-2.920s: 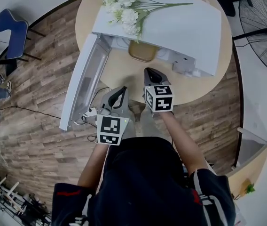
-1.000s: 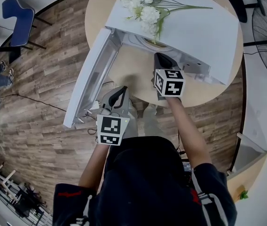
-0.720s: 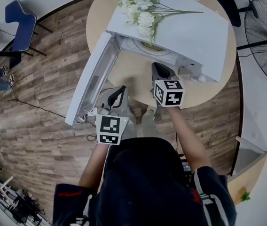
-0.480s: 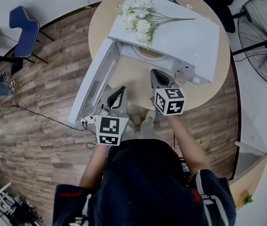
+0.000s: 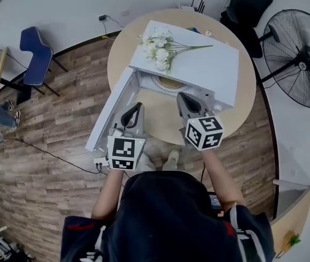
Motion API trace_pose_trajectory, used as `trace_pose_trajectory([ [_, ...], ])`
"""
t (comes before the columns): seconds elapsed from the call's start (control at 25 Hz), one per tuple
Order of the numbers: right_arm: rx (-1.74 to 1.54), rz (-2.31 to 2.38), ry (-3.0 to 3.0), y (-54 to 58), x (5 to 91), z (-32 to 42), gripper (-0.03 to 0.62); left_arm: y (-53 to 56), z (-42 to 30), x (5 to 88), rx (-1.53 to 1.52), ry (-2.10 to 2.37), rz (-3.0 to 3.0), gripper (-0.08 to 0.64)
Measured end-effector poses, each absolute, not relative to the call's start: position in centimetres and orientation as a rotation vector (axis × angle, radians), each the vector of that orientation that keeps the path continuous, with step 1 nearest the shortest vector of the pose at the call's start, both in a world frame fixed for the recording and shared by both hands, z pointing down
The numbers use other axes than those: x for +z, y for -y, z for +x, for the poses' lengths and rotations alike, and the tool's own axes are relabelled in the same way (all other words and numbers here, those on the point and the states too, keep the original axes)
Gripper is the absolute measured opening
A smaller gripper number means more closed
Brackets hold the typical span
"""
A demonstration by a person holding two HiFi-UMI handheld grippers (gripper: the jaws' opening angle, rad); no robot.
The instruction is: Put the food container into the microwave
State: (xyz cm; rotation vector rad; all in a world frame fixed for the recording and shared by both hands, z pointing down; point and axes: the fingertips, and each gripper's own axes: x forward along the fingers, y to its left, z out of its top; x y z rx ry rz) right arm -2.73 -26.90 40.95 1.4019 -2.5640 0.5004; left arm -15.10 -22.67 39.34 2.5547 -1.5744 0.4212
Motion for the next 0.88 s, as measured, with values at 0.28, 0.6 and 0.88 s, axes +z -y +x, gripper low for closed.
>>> trace_pose_trajectory([
  [0.28, 0.360, 1.382, 2.670, 26.1, 34.3, -3.2, 0.011, 23.1, -14.8, 33.7, 0.284, 1.610, 2.642, 0.015],
  [0.6, 0.324, 1.408, 2.752, 25.4, 30.9, -3.2, 0.011, 22.6, -14.5, 29.4, 0.198, 1.678, 2.747, 0.015],
  [0.88, 0.266, 1.415, 2.774, 24.6, 29.9, -3.1, 0.011, 22.1, -14.3, 28.3, 0.187, 1.700, 2.767, 0.015],
])
